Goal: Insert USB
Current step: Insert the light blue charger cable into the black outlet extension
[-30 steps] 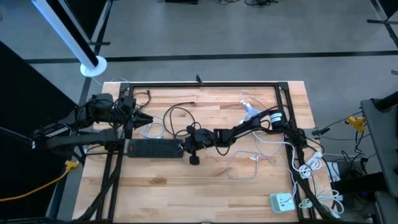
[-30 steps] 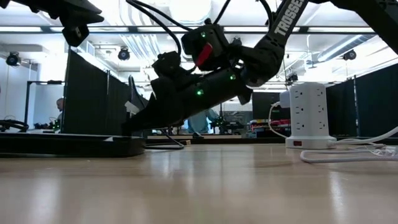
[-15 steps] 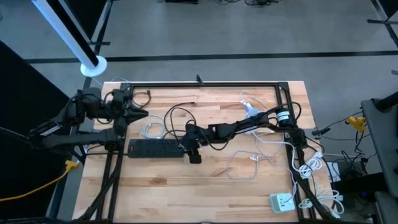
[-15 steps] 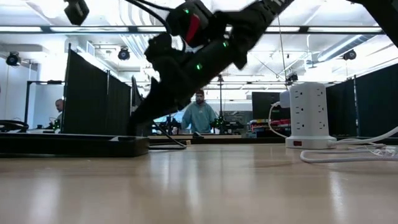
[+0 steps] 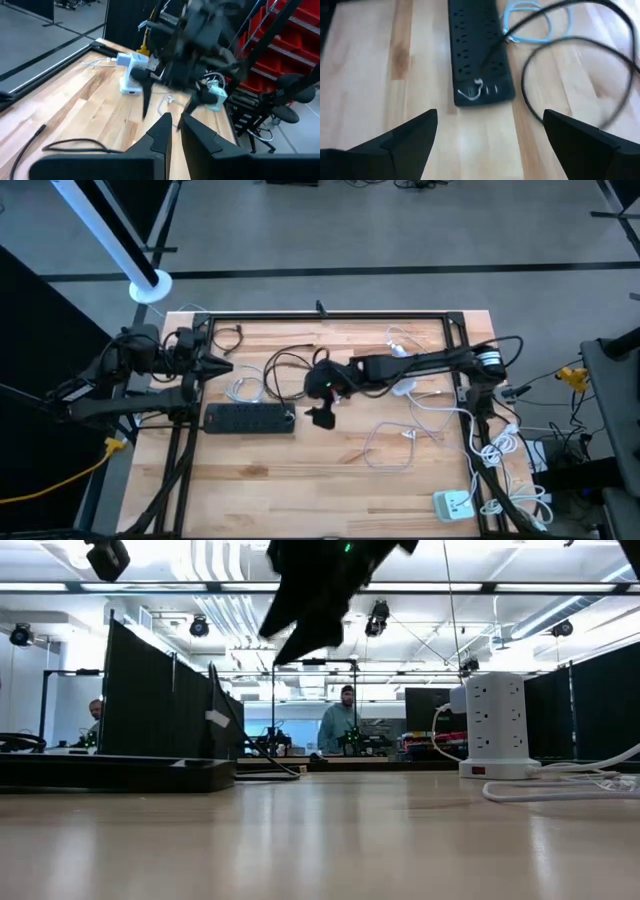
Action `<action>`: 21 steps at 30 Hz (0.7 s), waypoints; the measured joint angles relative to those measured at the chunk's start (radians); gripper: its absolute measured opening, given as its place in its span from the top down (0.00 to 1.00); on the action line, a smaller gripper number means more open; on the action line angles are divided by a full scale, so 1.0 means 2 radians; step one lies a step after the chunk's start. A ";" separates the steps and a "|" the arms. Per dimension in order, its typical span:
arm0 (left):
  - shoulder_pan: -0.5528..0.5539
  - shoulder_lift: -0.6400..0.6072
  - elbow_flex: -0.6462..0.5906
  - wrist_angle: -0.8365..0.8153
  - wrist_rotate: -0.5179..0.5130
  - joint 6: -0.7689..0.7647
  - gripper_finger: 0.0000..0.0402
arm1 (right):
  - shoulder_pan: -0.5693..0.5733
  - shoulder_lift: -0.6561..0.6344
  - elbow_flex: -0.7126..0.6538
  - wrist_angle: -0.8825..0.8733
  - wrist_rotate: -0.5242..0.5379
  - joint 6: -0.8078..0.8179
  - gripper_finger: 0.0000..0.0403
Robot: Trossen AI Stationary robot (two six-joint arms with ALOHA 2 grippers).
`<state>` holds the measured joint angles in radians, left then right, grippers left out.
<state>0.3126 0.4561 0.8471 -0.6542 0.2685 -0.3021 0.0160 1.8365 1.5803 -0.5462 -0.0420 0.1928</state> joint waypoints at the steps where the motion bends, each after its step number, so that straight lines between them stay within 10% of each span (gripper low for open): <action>1: 0.000 0.003 -0.004 -0.001 -0.006 -0.001 0.93 | -0.002 -0.009 0.000 -0.007 0.000 0.015 0.15; 13: 0.001 0.206 -0.009 -0.240 -0.117 0.015 0.93 | -0.013 -0.063 0.000 -0.012 -0.005 0.044 0.21; 21: 0.002 0.319 -0.033 -0.248 -0.192 0.034 0.93 | -0.025 -0.067 0.000 -0.012 -0.004 0.047 0.25</action>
<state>0.3168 1.0936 0.7821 -1.1505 -0.1154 -0.2345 -0.0332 1.7027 1.5803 -0.5705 -0.0498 0.2862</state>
